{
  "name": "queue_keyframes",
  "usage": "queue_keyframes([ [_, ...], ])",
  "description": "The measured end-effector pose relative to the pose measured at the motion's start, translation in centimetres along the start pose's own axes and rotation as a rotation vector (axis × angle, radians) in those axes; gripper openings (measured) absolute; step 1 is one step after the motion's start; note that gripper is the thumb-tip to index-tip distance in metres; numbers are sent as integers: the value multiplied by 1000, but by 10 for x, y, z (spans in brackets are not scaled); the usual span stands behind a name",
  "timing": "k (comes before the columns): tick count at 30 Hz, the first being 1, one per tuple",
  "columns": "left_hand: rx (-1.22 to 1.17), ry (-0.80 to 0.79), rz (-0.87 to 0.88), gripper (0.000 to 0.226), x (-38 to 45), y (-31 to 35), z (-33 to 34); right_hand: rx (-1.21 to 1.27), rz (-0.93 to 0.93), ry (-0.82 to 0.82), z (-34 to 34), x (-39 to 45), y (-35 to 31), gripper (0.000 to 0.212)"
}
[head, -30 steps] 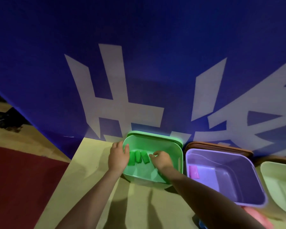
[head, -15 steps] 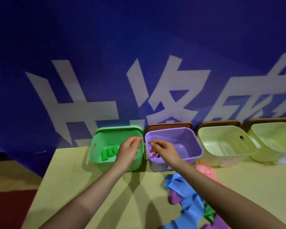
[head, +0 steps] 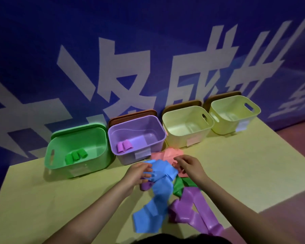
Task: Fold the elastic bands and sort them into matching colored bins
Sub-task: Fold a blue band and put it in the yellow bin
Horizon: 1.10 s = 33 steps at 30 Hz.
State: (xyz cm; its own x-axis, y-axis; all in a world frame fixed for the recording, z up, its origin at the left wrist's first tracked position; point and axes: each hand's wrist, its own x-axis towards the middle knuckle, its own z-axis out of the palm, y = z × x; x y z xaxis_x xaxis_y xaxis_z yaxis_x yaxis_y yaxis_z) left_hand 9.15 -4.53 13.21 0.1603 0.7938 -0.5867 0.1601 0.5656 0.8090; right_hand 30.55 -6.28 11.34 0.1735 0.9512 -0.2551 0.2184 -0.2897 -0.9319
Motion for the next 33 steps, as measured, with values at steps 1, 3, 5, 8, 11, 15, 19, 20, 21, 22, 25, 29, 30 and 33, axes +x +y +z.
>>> queue_keyframes([
  [1,-5,12,-26,17,4,-6,6,-16,26,-9,-3,1,10,17],
  [3,-14,47,-70,15,15,-15,17,-73,62,-36,-7,7,27,21],
  [5,-26,89,-119,14,27,-23,28,-147,103,-62,-8,16,42,25],
  [8,5,150,-117,21,45,-36,39,-280,133,-112,-9,34,63,28],
  [11,130,302,-81,25,63,-49,43,-442,109,-193,-11,54,72,23],
  [15,199,422,-27,27,87,-75,38,-575,41,-254,-5,75,58,21],
  [19,189,582,-46,58,79,-60,38,-680,-29,-353,5,91,53,46],
  [20,219,587,-44,59,84,-62,34,-719,-44,-403,9,94,54,55],
  [21,264,572,-55,56,87,-60,31,-761,-51,-462,12,98,58,63],
  [22,321,545,-62,49,93,-60,27,-804,-68,-514,16,103,63,69],
  [25,502,434,-86,20,102,-61,16,-877,-105,-608,23,110,68,73],
  [29,579,488,-110,18,107,-61,7,-719,-187,-497,17,103,59,52],
  [30,584,532,-79,18,105,-57,5,-648,-192,-448,12,102,57,44],
  [33,405,588,15,30,97,-41,3,-412,-100,-282,-8,102,44,29],
])
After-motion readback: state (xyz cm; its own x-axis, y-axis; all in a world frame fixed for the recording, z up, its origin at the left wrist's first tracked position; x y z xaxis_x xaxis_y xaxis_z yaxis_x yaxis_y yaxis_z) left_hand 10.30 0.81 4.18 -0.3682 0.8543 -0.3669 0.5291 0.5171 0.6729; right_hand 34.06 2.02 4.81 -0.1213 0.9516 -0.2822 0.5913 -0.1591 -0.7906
